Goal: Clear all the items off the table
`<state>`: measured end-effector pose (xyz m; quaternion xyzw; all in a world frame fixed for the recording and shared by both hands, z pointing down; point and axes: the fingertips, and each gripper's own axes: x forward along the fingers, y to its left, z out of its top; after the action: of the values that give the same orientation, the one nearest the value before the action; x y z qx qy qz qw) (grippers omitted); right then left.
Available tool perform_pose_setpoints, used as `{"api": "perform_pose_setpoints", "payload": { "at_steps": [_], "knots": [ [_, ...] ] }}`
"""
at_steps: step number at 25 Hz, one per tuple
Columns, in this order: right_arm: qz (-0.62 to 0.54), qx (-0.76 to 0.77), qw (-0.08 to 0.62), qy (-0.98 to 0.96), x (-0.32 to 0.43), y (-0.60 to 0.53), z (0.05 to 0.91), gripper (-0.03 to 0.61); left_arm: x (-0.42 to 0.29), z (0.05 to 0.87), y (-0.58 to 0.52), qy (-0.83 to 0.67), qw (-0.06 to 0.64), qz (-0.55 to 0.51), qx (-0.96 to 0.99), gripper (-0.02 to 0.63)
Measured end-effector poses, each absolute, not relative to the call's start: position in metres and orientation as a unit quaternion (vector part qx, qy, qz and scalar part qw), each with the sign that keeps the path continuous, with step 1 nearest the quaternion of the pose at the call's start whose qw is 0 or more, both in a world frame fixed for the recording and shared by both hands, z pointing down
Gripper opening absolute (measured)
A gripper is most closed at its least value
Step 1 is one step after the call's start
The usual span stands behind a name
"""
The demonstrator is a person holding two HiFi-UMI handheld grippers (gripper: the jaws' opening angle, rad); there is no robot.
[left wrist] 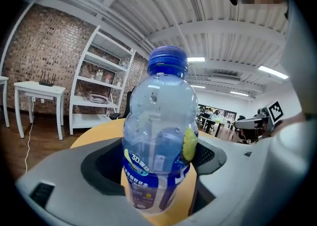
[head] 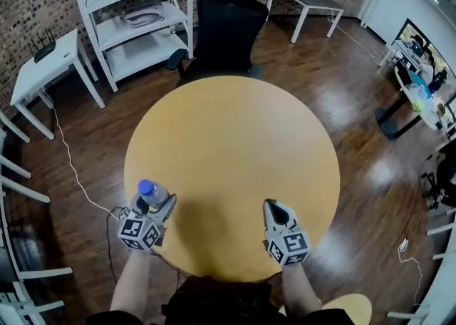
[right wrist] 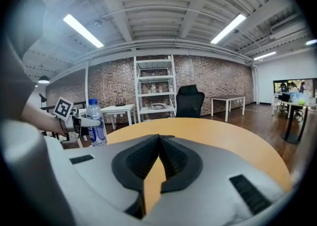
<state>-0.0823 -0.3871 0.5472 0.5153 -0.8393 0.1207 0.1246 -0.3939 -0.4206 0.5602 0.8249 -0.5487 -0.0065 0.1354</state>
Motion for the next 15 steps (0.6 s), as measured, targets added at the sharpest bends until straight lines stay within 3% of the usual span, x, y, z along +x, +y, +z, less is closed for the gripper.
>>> {"api": "perform_pose_setpoints", "payload": {
  "at_steps": [7, 15],
  "knots": [
    [0.179, 0.514, 0.154, -0.825, -0.073, -0.39, 0.603, 0.002, -0.376, 0.608, -0.43, -0.57, 0.15, 0.017, 0.808, 0.374],
    [0.202, 0.5, 0.176, -0.823, -0.076, -0.39, 0.636, 0.002, -0.367, 0.616, -0.455, -0.583, 0.12, 0.024, 0.803, 0.374]
  ]
}}
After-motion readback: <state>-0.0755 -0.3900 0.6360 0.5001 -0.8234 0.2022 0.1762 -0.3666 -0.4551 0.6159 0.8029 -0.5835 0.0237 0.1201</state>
